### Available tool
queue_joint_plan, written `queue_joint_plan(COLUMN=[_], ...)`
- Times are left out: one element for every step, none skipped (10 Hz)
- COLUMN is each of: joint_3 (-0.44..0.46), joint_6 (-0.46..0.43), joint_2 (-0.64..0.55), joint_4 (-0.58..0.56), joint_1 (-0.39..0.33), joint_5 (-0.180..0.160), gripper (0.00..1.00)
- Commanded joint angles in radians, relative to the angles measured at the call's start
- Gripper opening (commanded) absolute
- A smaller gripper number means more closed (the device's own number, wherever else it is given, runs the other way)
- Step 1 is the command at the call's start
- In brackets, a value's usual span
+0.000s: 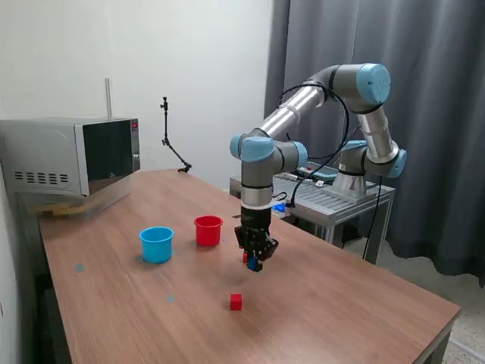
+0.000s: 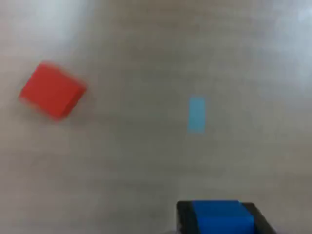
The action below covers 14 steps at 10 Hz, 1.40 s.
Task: Place red objects in the red bin, and blue objects in the blue bin.
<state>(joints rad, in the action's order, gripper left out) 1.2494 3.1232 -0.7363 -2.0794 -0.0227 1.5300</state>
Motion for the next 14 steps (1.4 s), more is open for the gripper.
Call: queue_joint_plan(joint_3=[-0.073, -0.074, -0.087, -0.103, -0.126, -0.158, -0.168, -0.176, -0.182, -0.189, -0.194, -0.197, -0.206, -0.218], joint_6=[0.000, -0.002, -0.002, -0.005, -0.003, -0.003, -0.003, 0.001, 0.005, 0.006, 0.006, 0.015, 0.026, 0.028], joint_2=[-0.008, -0.009, -0.011, -0.011, -0.011, -0.012, -0.014, -0.014, -0.014, -0.014, -0.012, -0.006, 0.001, 0.015], joint_4=[0.035, 0.048, 0.059, 0.062, 0.067, 0.082, 0.084, 0.082, 0.082, 0.082, 0.082, 0.082, 0.081, 0.081], joint_1=[0.032, 0.059, 0.075, 0.099, 0.125, 0.153, 0.168, 0.188, 0.205, 0.214, 0.224, 0.228, 0.228, 0.230], joint_5=[0.009, 0.050, 0.082, 0.085, 0.087, 0.096, 0.119, 0.122, 0.122, 0.121, 0.119, 0.119, 0.119, 0.118], gripper=[0.00, 0.00, 0.00, 0.00, 0.00, 0.00, 0.00, 0.00, 0.00, 0.00, 0.00, 0.00, 0.00, 0.00])
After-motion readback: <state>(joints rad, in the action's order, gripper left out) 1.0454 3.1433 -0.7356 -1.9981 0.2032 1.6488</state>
